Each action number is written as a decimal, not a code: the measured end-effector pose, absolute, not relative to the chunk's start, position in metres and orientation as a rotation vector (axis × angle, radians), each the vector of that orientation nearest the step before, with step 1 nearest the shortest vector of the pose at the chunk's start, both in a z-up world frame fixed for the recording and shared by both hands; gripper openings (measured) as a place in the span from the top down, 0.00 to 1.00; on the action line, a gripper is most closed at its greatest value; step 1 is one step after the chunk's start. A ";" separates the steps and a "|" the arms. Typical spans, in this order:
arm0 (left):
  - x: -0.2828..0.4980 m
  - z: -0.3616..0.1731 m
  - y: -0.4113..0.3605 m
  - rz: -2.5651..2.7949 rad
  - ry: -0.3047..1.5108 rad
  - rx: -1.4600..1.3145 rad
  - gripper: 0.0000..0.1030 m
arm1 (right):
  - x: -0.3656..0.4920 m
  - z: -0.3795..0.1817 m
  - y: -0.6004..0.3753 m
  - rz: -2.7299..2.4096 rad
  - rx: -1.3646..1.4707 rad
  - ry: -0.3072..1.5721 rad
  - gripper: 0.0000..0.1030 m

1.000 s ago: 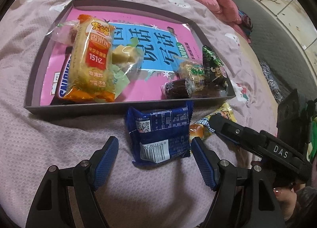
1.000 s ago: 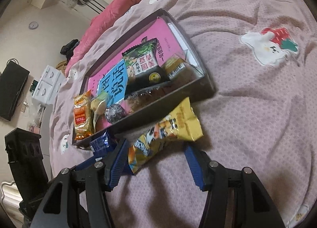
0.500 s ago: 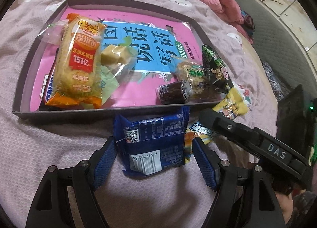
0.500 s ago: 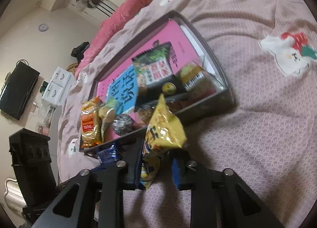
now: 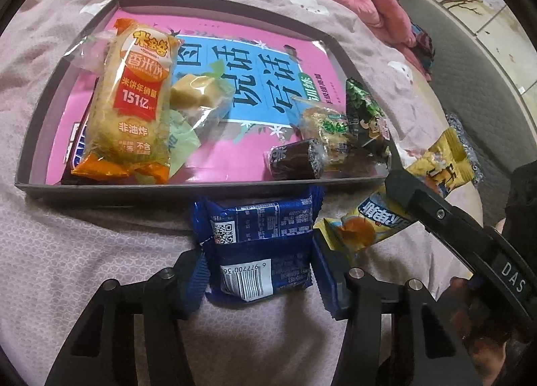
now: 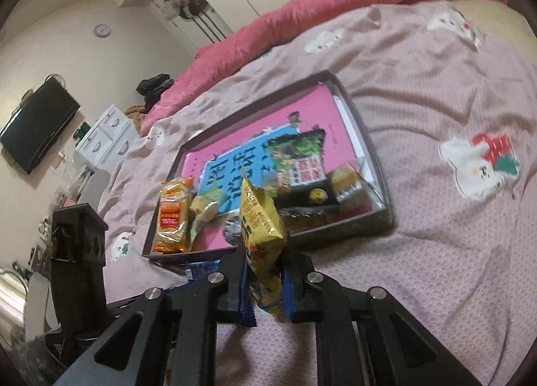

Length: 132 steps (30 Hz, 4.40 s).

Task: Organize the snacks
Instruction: 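Lift blue packet over tray with left tool while right tool carries yellow bar there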

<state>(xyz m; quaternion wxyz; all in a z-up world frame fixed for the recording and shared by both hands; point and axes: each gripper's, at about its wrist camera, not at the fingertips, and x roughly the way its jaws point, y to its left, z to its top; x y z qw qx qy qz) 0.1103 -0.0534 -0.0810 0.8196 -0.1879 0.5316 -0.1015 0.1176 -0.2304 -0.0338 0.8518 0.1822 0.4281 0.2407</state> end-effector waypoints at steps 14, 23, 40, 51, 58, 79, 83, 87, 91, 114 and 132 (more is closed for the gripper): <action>0.093 -0.033 -0.034 -0.219 1.002 -0.356 0.45 | 0.106 -0.004 -0.225 0.577 0.345 0.768 0.84; 0.090 -0.019 -0.026 -0.190 0.962 -0.340 0.45 | 0.107 0.008 -0.222 0.583 0.337 0.719 0.84; 0.107 -0.012 -0.020 -0.145 0.923 -0.325 0.45 | 0.117 0.021 -0.221 0.577 0.319 0.658 0.84; 0.122 -0.019 -0.021 -0.131 0.932 -0.312 0.45 | 0.130 0.022 -0.220 0.560 0.323 0.641 0.84; 0.129 -0.027 -0.025 -0.132 0.949 -0.301 0.45 | 0.137 0.020 -0.219 0.557 0.329 0.644 0.84; 0.143 -0.037 -0.033 -0.151 0.961 -0.282 0.45 | 0.154 0.012 -0.216 0.548 0.364 0.659 0.84; 0.145 -0.038 -0.036 -0.158 0.959 -0.275 0.45 | 0.159 0.009 -0.218 0.542 0.383 0.667 0.84; 0.147 -0.038 -0.039 -0.156 0.959 -0.262 0.45 | 0.163 0.003 -0.218 0.542 0.408 0.680 0.84; 0.150 -0.041 -0.040 -0.158 0.970 -0.257 0.45 | 0.168 -0.004 -0.216 0.545 0.419 0.708 0.84; 0.152 -0.049 -0.038 -0.148 0.995 -0.256 0.45 | 0.160 -0.022 -0.201 0.517 0.310 0.797 0.83; 0.151 -0.049 -0.037 -0.147 0.999 -0.254 0.45 | 0.151 -0.025 -0.222 0.444 0.367 0.828 0.79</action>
